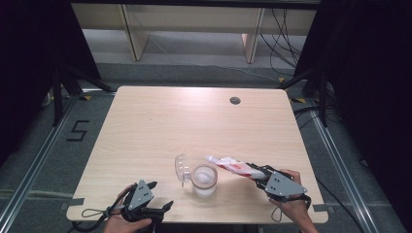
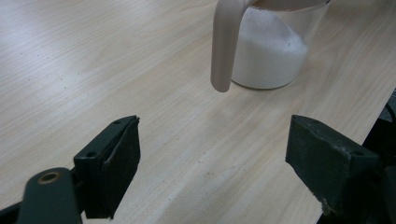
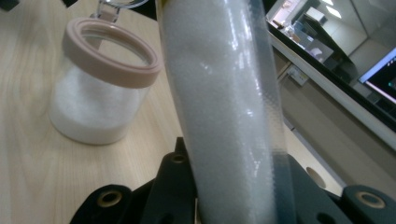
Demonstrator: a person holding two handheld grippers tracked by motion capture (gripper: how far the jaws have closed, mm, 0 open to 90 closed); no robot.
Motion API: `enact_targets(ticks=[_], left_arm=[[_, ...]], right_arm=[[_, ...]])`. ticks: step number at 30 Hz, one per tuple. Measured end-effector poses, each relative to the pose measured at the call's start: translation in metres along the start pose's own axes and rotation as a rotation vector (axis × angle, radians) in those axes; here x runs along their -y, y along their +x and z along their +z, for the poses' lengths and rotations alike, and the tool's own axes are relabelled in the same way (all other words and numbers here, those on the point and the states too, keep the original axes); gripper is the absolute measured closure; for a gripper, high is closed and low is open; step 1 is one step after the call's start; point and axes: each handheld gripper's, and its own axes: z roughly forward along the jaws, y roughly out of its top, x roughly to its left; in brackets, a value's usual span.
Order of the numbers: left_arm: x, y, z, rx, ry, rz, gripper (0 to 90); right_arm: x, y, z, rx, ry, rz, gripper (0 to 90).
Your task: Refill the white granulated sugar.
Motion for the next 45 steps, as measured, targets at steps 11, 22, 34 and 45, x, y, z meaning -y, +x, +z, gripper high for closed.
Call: enact_targets(ticks=[11,22,34,45], left_arm=[[0.001,-0.002,0.001,0.003,0.012,-0.018,17.4],[0.0,-0.002,0.0,0.001,0.009,-0.017,17.4],[0.0,-0.001,0.0,-0.009,0.011,-0.007,17.4],[0.0,-0.001,-0.001,-0.014,0.013,-0.009,17.4]], right_arm=[[0.019,-0.011,0.008,0.043,-0.013,0.15,80.5],[0.025,-0.01,0.012,0.043,-0.009,0.209,80.6],[0.032,-0.012,0.006,0.054,-0.004,0.27,80.5],[0.041,-0.014,-0.001,0.095,-0.04,0.37,80.2]])
